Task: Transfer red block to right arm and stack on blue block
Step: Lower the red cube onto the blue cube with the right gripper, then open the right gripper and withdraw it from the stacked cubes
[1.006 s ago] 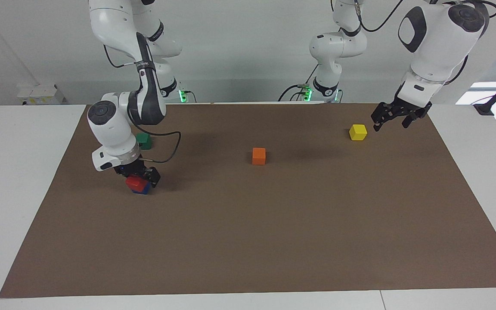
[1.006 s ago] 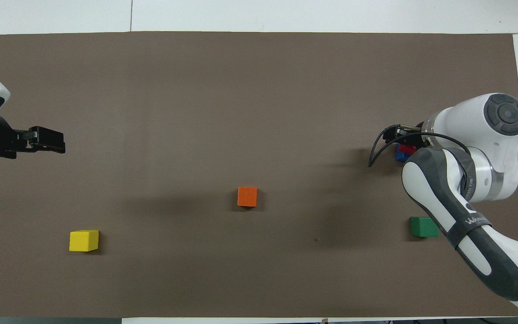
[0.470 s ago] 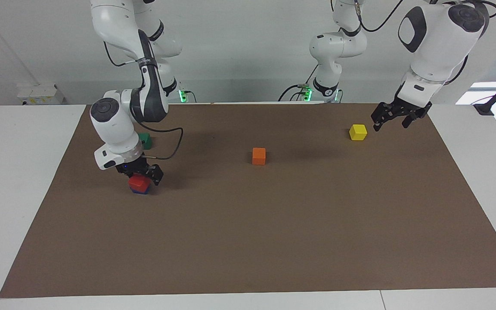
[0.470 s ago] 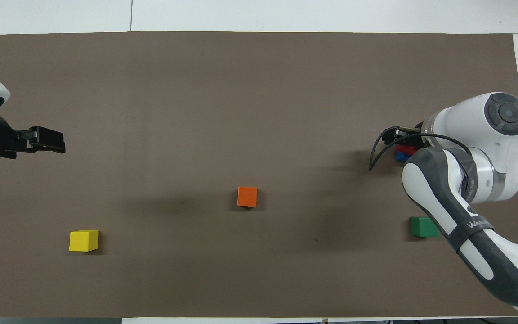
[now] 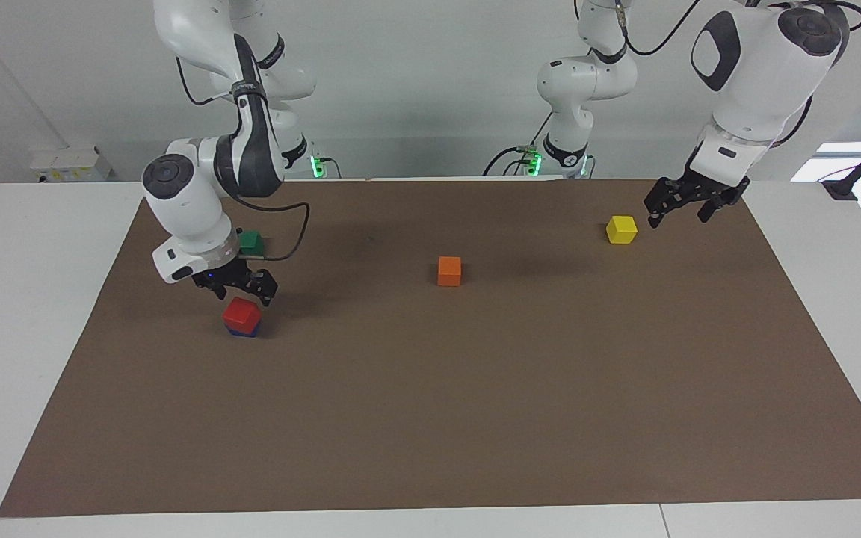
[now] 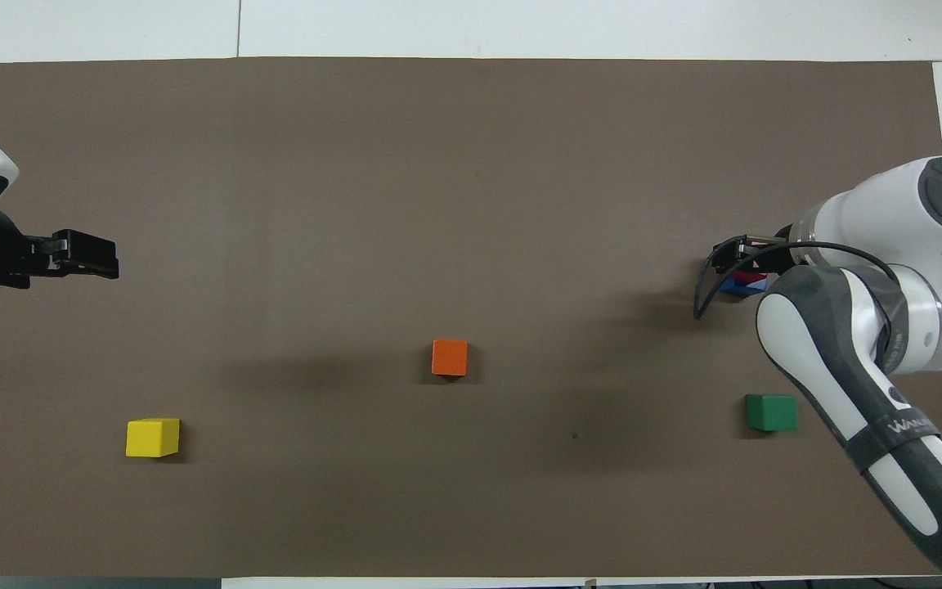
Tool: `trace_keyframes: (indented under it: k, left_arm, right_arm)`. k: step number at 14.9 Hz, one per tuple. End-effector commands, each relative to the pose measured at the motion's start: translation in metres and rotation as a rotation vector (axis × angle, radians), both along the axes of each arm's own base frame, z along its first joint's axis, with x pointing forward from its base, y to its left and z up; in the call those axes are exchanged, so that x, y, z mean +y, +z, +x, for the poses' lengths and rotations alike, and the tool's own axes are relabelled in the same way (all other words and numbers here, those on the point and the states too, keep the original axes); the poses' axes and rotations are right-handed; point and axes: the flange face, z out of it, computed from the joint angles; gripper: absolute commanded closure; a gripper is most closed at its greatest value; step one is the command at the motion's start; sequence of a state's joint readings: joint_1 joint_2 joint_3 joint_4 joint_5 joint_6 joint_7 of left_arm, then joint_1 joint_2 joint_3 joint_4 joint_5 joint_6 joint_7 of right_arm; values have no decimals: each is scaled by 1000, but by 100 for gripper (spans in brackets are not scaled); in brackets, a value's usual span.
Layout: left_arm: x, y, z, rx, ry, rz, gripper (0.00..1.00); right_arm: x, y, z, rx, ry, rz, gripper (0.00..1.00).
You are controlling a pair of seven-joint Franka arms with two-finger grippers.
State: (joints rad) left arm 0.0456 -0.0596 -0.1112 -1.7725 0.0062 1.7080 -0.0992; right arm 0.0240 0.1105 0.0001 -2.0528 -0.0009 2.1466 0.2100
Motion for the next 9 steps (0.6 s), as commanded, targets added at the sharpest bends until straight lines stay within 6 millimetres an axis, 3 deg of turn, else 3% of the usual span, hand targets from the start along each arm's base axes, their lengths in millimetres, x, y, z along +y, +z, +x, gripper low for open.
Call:
trace_keyframes:
  k: [1,5,9]
  left_arm:
    - [3,3,-5,10,-8,-15,0]
    - [3,3,-5,10,-8,-15,0]
    - [3,3,-5,10,-8,-15,0]
  right_arm:
    - [-18,23,-3,16,52,-5,0]
    - [-26,74,-5,7,77,-5,0]
    - [-27,132,-28,-50,78,-9,0]
